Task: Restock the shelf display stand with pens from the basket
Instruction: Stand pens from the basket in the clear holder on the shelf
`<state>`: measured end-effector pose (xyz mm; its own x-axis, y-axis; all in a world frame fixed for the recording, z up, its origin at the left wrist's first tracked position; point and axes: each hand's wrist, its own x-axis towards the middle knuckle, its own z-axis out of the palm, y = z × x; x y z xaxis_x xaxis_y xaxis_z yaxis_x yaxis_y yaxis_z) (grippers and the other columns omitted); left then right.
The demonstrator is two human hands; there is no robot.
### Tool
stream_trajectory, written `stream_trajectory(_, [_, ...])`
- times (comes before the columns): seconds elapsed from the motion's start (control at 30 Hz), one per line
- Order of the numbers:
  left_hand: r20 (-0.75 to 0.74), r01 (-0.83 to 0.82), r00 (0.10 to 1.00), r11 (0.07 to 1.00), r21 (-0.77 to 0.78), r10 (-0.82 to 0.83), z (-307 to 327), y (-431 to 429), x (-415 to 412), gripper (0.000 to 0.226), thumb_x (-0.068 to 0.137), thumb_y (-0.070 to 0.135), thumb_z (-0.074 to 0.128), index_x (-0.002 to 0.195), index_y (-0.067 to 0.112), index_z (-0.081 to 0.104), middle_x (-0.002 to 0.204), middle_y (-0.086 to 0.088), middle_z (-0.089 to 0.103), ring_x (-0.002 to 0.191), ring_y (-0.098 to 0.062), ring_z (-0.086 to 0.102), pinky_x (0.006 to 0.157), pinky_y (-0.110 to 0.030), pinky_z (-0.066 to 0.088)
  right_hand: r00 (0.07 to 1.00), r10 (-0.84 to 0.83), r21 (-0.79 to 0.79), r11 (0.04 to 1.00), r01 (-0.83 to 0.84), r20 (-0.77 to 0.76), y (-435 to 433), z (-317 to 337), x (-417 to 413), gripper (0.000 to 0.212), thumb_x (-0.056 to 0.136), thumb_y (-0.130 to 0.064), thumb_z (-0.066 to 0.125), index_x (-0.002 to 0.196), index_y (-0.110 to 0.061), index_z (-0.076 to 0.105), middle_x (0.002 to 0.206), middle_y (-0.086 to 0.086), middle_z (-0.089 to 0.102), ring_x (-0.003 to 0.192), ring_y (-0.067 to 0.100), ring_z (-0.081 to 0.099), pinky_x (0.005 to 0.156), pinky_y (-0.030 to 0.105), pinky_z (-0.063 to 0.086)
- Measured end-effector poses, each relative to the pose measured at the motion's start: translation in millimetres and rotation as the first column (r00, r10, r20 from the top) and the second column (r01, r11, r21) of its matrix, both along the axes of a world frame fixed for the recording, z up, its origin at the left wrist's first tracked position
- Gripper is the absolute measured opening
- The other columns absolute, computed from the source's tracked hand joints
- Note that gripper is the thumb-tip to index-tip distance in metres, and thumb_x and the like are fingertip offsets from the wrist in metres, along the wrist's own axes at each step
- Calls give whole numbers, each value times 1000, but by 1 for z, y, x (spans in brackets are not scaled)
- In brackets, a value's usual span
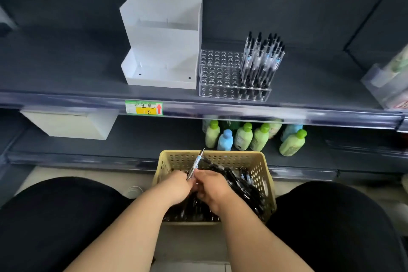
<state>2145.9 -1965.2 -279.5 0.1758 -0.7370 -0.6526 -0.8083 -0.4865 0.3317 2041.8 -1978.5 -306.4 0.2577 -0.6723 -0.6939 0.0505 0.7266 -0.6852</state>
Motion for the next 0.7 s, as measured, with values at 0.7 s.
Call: stream_trajectory(0.7, [-657,-579,710,741,-340,253,59,15,-28,23,100,22,40,111,23,60,94,0,64,83,-12,58,86,-35,50,904,-427,-512,775,371,8,16,92,-32,13,94,-12,49,106,-7,54,81,5,70,54,10,55,51,21,47])
